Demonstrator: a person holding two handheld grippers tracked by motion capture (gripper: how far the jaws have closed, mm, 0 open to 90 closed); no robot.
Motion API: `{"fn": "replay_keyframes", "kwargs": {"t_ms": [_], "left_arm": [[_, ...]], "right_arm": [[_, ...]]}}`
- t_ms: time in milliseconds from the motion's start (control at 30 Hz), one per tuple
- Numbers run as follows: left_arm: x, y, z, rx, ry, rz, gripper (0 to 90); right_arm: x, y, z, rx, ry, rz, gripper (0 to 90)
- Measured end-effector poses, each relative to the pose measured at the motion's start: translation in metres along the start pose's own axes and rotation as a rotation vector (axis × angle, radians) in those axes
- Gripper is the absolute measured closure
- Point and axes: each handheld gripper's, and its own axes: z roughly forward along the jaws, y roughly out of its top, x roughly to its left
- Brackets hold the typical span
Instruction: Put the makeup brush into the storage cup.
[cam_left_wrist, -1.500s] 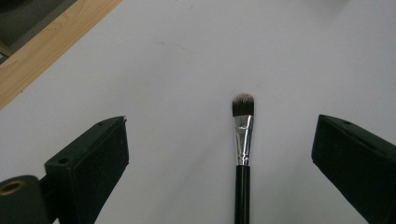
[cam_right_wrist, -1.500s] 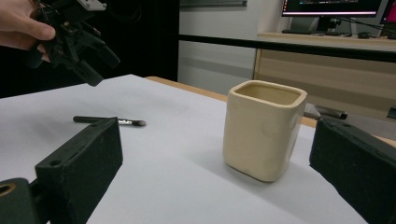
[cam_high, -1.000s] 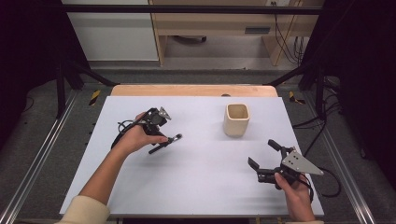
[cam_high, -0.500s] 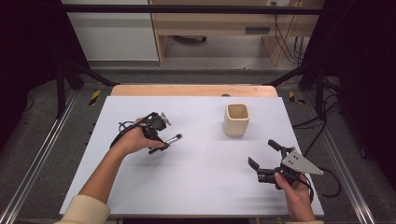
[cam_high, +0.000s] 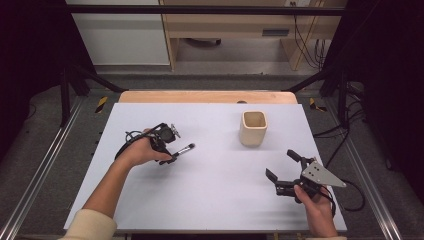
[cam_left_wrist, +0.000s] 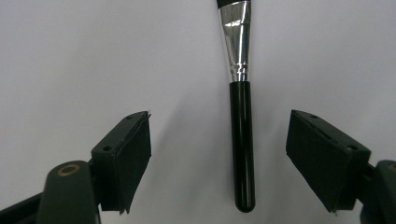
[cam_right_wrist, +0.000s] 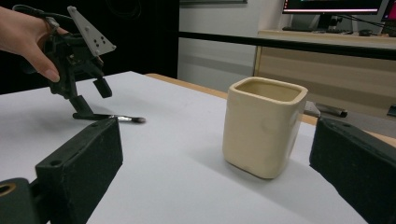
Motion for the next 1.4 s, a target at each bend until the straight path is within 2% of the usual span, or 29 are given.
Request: {"fn": "replay_keyframes", "kwargs": {"t_ms": [267,633,933,1167,1400], "left_arm": [[-0.0002,-0.0036,0.001,0.024,-0.01,0.006,25.8],[-0.0028,-0.0083,0.0039,0.066,-0.041,0.028,41.0],[-0.0031,-0.0084,0.0046,0.075,-0.053,0.034,48.7],[-0.0044,-0.0078,0.0045,0.082,-0.069,0.045,63.4],[-0.0047,-0.007,0.0048,0.083,-0.066,0.048,66.5]], "right_arm": [[0.0001,0.0,0.0001,0.0,0.0,0.0,3.1],[0.0001,0.0,0.0001,0.004,0.001,-0.001,3.2],[-0.0002,0.0,0.0002,0.002,0.0,0.002,3.3],[0.0002,-0.0001,0.0004,0.005,0.001,0.002,3.3],[0.0003,-0.0002,0.0006,0.006,0.003,0.002,3.3]]}}
